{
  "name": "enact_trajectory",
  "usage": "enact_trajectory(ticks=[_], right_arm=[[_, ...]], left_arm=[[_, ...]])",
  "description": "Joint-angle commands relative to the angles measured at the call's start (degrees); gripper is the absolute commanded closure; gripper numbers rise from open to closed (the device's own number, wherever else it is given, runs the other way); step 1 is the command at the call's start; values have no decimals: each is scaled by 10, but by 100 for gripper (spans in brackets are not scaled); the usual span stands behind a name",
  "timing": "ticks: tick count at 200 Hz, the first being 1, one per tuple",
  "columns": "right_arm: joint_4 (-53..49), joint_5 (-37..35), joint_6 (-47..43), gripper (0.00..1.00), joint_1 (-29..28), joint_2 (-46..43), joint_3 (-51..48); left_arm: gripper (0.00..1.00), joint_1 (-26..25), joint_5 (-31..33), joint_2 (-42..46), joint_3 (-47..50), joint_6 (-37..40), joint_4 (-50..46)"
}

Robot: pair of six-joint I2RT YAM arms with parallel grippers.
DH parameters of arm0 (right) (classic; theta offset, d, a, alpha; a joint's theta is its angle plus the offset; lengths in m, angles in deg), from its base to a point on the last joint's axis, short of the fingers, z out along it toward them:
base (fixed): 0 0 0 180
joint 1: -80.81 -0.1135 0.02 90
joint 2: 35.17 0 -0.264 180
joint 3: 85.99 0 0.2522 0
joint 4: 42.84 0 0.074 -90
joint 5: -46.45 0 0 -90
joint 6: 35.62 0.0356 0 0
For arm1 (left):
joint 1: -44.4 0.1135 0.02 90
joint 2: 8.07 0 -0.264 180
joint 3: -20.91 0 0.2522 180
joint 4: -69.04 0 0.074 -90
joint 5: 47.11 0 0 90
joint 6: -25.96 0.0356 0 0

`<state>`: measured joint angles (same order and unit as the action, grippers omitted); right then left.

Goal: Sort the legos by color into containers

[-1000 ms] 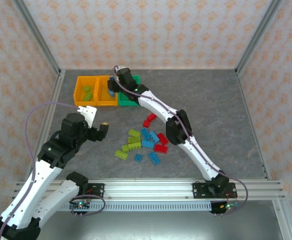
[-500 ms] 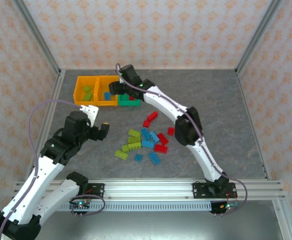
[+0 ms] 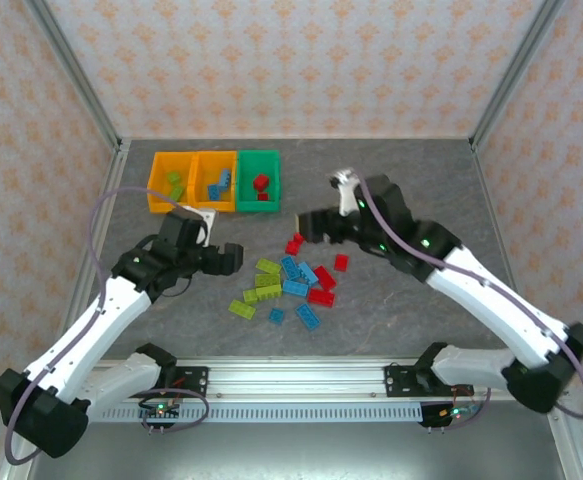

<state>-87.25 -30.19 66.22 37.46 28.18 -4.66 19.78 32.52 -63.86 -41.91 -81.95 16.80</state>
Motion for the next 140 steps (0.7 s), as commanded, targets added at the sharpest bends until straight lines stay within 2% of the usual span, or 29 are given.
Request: enact_trajectory(ticks=[1, 31, 48, 61, 90, 121, 140], right_arm=[[-82, -51, 43, 15, -2, -52, -61], [-140, -90, 76, 14, -2, -89, -92], [-139, -100, 80, 14, -2, -89, -96], [-126, -100, 80, 14, -1, -83, -96], [-114, -94, 82, 14, -2, -56, -86], [-118, -90, 85, 14, -2, -33, -75], [-117, -90, 92, 14, -2, -34, -78]], left_arm=[[10, -50, 10, 9, 52, -181, -5], [15, -141, 86, -10, 98, -324, -37], [18, -184, 114, -9, 136, -404, -14], [19, -206, 123, -16, 161, -425, 21], [18, -210, 135, -72, 133, -346, 45], [29, -209, 160, -151, 82, -226, 56], [30, -205, 139, -194, 67, -177, 64]])
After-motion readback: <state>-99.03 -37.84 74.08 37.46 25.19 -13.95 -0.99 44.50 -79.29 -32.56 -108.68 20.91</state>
